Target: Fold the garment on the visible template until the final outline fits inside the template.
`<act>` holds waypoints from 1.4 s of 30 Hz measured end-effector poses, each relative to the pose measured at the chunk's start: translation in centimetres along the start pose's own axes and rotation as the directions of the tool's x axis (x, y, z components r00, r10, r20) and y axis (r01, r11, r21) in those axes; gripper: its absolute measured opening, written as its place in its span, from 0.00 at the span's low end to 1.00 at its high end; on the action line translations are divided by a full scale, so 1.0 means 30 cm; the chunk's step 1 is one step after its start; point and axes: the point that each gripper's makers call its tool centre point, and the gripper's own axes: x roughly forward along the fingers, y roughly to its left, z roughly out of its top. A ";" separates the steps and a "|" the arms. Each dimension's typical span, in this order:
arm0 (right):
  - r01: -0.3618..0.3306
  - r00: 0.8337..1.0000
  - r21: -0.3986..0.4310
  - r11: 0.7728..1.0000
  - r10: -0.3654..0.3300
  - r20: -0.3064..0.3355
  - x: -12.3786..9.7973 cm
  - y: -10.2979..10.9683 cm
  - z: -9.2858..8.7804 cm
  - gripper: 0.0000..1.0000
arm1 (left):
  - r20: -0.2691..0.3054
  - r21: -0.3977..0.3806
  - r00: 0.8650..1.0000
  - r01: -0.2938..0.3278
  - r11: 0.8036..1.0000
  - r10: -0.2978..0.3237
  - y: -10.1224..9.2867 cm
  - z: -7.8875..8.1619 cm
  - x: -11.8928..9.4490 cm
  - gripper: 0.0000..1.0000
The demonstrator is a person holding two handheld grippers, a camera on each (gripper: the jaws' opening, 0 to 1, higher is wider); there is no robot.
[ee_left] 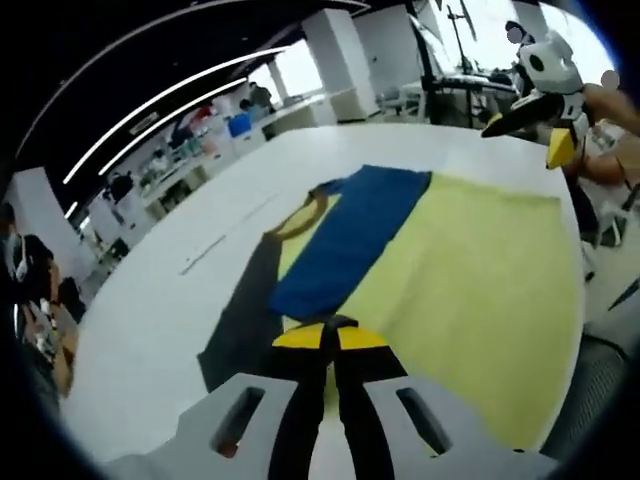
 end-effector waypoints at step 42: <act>0.034 0.999 0.033 0.999 -0.033 -0.015 -0.016 -0.029 -0.042 0.90 | -0.023 0.139 0.974 0.227 0.964 -0.226 0.041 -0.009 0.128 0.18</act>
